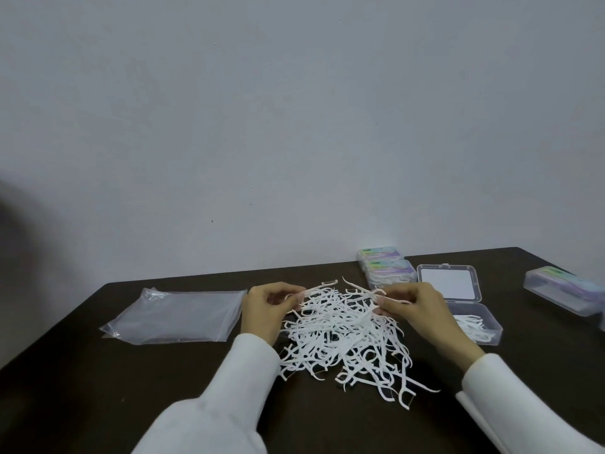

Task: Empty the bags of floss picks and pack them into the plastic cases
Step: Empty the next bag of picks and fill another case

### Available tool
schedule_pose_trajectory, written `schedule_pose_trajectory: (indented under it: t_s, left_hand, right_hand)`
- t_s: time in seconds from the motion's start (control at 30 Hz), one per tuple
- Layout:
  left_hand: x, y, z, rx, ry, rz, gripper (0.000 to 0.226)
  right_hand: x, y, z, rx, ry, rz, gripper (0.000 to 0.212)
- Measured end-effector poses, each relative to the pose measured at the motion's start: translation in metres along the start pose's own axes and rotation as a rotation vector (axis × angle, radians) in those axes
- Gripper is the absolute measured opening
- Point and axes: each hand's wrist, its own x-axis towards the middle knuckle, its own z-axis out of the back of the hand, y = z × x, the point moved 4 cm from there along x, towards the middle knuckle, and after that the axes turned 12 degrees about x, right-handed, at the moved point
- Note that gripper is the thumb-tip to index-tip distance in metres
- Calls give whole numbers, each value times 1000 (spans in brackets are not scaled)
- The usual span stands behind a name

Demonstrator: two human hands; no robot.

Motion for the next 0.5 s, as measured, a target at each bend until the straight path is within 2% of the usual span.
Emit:
schedule_pose_trajectory:
  t_s: [0.13, 0.37, 0.5]
  left_hand:
    - [1, -3, -5, -60, -11, 36, 15]
    - [1, -23, -38, -230, 103, 83, 9]
    - [1, -43, -71, -281, 196, 81, 9]
  right_hand:
    - [3, -6, 9, 15, -15, -49, 10]
    - [2, 0, 41, 87, -84, -100, 15]
    - [-3, 4, 81, -17, -191, -79, 15]
